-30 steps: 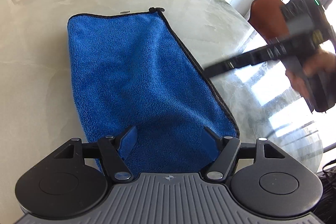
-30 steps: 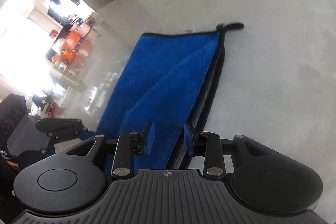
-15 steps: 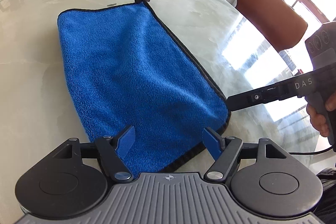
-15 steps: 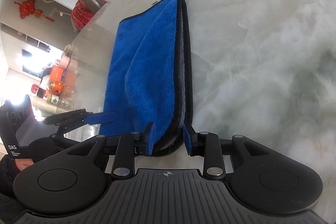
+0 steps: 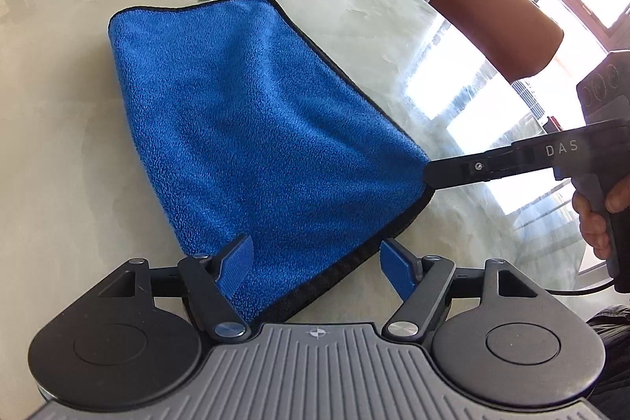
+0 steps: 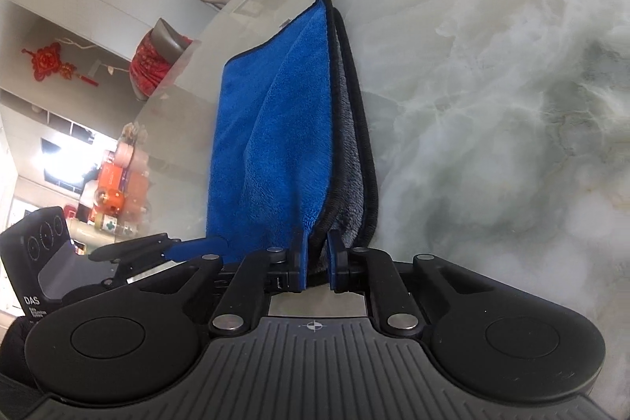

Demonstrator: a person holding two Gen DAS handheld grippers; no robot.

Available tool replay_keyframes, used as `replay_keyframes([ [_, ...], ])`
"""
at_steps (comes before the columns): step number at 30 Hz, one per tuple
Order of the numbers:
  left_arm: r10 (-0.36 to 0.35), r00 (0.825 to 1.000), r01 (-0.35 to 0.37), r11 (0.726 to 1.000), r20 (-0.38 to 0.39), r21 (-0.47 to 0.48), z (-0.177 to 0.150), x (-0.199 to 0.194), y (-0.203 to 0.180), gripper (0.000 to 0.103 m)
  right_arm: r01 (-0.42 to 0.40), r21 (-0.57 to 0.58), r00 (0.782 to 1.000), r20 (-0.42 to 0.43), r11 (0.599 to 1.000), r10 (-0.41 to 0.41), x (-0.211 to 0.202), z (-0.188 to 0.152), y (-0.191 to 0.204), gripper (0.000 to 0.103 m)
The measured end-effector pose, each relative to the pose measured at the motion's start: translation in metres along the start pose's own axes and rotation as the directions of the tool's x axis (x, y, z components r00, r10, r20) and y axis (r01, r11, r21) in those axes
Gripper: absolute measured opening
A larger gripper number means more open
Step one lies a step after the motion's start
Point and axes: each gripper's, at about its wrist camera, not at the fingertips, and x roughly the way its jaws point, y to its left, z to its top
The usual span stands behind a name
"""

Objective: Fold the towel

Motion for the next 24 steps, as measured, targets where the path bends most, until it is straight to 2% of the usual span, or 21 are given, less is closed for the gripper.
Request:
replay_keyframes([
  [3,-0.004,1.000,0.004,1.000,-0.005,0.000,-0.001,-0.001,0.002,0.075,0.015,0.008,1.000,0.003,1.000,-0.015,-0.004,-0.005,-0.001,0.005],
  [8,-0.002,1.000,0.003,1.000,0.012,-0.008,-0.002,-0.006,0.005,0.075,0.081,0.004,0.997,0.012,0.997,-0.081,-0.008,-0.007,-0.007,0.007],
  [12,-0.008,0.999,0.009,1.000,0.048,-0.022,0.001,-0.008,0.007,0.075,0.054,-0.089,0.996,0.069,0.995,-0.048,-0.006,0.003,0.013,0.009],
  [14,-0.025,0.999,0.026,0.999,0.039,-0.022,0.003,-0.005,0.005,0.075,0.023,-0.165,0.998,0.067,0.986,-0.012,0.007,0.013,0.028,0.009],
  [16,-0.033,0.999,0.033,0.999,0.013,-0.006,0.002,-0.002,0.001,0.075,-0.013,-0.197,0.999,0.046,0.980,0.023,0.016,0.017,0.034,0.010],
  [18,-0.025,1.000,0.025,1.000,-0.012,0.011,-0.002,0.000,-0.002,0.075,-0.017,-0.218,1.000,0.011,0.976,0.020,0.028,0.021,0.039,0.011],
  [19,-0.020,1.000,0.021,1.000,-0.013,0.020,-0.005,-0.001,-0.004,0.075,0.016,-0.230,0.999,-0.028,0.973,-0.024,0.037,0.021,0.039,0.012],
  [21,-0.025,1.000,0.025,1.000,-0.014,0.009,-0.008,-0.004,-0.003,0.075,0.056,-0.253,0.997,-0.043,0.966,-0.069,0.037,0.018,0.036,0.010],
  [24,-0.022,1.000,0.022,1.000,-0.005,-0.022,-0.012,-0.009,0.002,0.075,0.071,-0.291,0.995,-0.043,0.954,-0.087,0.024,0.013,0.032,0.010],
])
